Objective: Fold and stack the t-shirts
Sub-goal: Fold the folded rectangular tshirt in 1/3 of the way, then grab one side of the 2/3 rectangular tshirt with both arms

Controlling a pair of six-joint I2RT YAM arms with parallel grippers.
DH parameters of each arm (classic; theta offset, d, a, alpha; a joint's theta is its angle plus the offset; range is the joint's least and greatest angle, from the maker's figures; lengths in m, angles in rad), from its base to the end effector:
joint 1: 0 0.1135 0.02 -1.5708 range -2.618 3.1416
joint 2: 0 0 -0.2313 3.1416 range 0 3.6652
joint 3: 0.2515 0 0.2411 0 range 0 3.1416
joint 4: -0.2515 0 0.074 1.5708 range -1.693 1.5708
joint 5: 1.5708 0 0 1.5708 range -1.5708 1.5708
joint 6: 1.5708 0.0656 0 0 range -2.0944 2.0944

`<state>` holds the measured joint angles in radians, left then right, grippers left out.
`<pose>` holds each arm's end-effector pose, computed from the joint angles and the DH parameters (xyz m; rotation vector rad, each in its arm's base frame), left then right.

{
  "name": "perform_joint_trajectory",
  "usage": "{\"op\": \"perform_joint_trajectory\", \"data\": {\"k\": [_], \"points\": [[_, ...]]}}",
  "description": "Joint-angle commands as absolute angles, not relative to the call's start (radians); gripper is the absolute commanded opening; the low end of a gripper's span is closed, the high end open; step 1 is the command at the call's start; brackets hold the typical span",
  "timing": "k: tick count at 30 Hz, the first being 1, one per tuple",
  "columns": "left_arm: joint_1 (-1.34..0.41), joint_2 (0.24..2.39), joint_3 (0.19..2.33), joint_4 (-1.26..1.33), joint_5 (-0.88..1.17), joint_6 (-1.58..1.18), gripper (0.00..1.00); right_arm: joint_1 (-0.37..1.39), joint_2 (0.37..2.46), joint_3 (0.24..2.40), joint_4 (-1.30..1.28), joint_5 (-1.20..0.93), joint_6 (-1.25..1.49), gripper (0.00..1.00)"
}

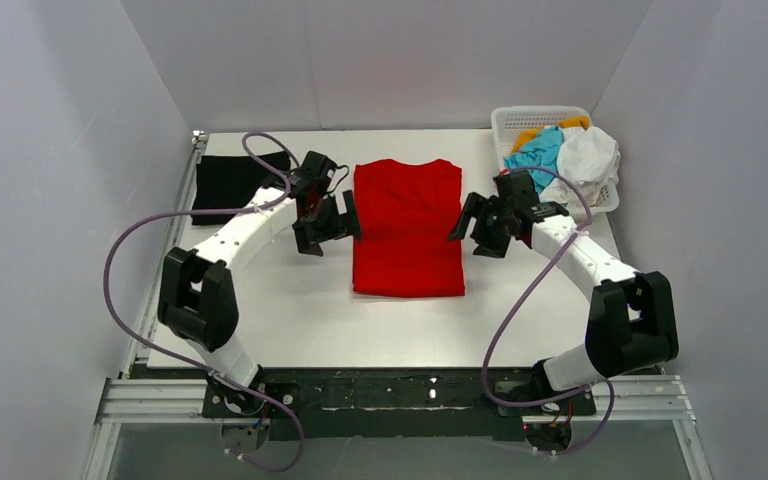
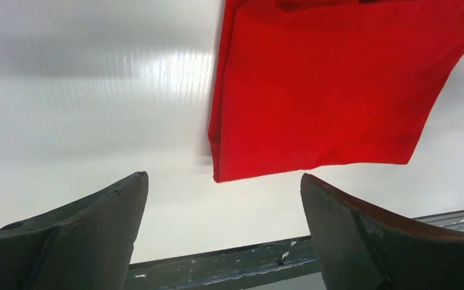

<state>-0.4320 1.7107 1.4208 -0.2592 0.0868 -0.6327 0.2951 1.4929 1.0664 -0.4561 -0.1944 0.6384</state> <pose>0.3718 -0.1777 0.2606 -0.1673 2.1973 -0.7091 0.3095 0.1073 0.1952 0.3464 2.5174 0.6306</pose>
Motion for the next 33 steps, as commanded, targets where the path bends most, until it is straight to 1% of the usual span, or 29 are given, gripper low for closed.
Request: {"op": "perform_joint_trajectory", "data": {"k": [1, 5, 8, 10, 13, 17, 19, 20, 22, 24, 27, 28, 31, 33], "points": [[-0.43, 1.643, 1.257, -0.289, 0.161, -0.681, 0.98, 0.299, 1.42, 0.924, -0.424, -0.249, 0.653, 0.84], [-0.431, 1.683, 1.192, -0.225, 0.273, -0.736, 0.98, 0.299, 1.432, 0.841, -0.37, -0.279, 0.693, 0.82], [-0.434, 1.728, 1.163, -0.168, 0.288, -0.766, 0.98, 0.299, 1.453, 0.804, -0.341, -0.276, 0.72, 0.8], [-0.434, 1.767, 1.158, -0.155, 0.288, -0.777, 0.95, 0.299, 1.466, 0.788, -0.323, -0.275, 0.732, 0.78], [-0.438, 1.804, 1.158, -0.137, 0.324, -0.804, 0.83, 0.299, 1.482, 0.768, -0.315, -0.269, 0.743, 0.74], [-0.455, 1.814, 1.123, -0.119, 0.326, -0.82, 0.65, 0.299, 1.493, 0.742, -0.3, -0.262, 0.757, 0.71], [-0.457, 1.819, 1.094, -0.102, 0.331, -0.827, 0.6, 0.299, 1.498, 0.732, -0.29, -0.266, 0.762, 0.7], [-0.457, 1.823, 1.086, -0.101, 0.331, -0.828, 0.54, 0.299, 1.5, 0.727, -0.287, -0.268, 0.764, 0.69], [-0.457, 1.83, 1.074, -0.096, 0.331, -0.832, 0.48, 0.299, 1.5, 0.719, -0.284, -0.269, 0.767, 0.66], [-0.457, 1.839, 1.067, -0.086, 0.338, -0.838, 0.46, 0.299, 1.502, 0.708, -0.281, -0.271, 0.765, 0.63], [-0.457, 1.859, 1.068, -0.081, 0.349, -0.846, 0.37, 0.299, 1.503, 0.697, -0.281, -0.282, 0.765, 0.55], [-0.457, 1.865, 1.067, -0.079, 0.354, -0.85, 0.35, 0.299, 1.503, 0.69, -0.279, -0.29, 0.769, 0.54], [-0.458, 1.875, 1.055, -0.066, 0.371, -0.864, 0.28, 0.301, 1.483, 0.66, -0.279, -0.313, 0.774, 0.52], [-0.46, 1.871, 1.043, -0.066, 0.365, -0.867, 0.17, 0.301, 1.47, 0.639, -0.284, -0.318, 0.775, 0.52]]}}
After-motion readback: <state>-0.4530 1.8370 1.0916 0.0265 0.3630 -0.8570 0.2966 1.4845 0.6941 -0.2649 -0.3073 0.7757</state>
